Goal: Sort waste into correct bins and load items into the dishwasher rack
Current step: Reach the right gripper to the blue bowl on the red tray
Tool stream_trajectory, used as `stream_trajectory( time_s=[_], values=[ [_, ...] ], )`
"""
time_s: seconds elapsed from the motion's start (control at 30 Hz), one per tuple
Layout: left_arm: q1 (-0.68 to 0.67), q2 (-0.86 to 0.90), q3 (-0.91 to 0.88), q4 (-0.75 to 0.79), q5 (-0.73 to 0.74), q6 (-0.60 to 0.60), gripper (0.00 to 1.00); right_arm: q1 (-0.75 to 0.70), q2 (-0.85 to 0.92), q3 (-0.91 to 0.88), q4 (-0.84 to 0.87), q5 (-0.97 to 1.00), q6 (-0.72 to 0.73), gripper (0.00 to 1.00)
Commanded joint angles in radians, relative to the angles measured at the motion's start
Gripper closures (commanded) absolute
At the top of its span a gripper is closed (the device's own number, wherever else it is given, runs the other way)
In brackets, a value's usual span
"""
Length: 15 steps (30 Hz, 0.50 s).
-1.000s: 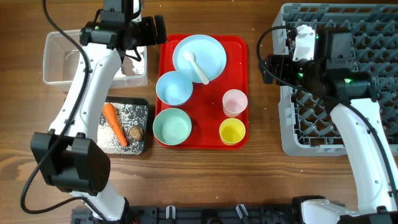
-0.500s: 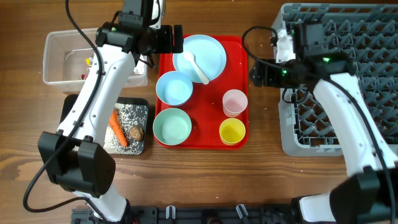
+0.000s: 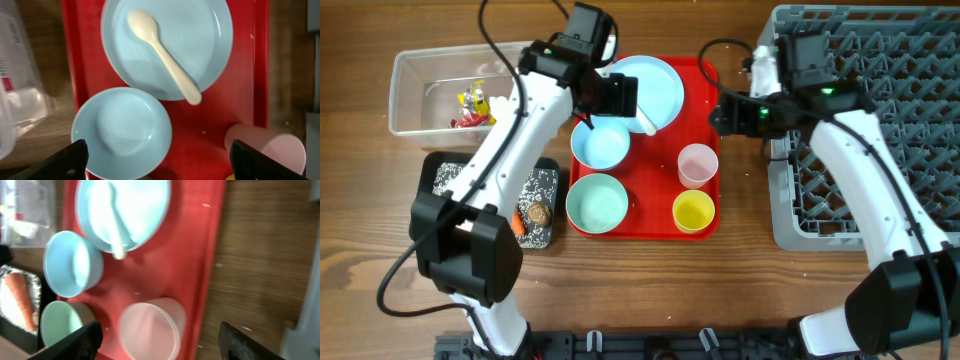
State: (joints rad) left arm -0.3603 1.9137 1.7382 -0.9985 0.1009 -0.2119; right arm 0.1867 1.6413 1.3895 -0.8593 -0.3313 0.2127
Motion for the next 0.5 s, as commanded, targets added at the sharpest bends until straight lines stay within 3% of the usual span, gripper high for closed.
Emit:
stream_trajectory(
  time_s=[0.0,0.17,0.47],
  values=[
    [0.119,-0.025,-0.004,-0.010,-0.031,-0.139,0.08,0.121,0.014,0.091,0.032,0.055,0.085,0.22],
    [0.313,-0.080,-0.004,-0.073,-0.024,-0.164,0.01,0.296,0.186,0.103,0.212,0.077,0.262,0.24],
    [0.398,-0.080,-0.005,-0.111,-0.032,-0.163,0.00,0.327,0.434,0.118,0.303,0.021,0.136,0.30]
  ],
)
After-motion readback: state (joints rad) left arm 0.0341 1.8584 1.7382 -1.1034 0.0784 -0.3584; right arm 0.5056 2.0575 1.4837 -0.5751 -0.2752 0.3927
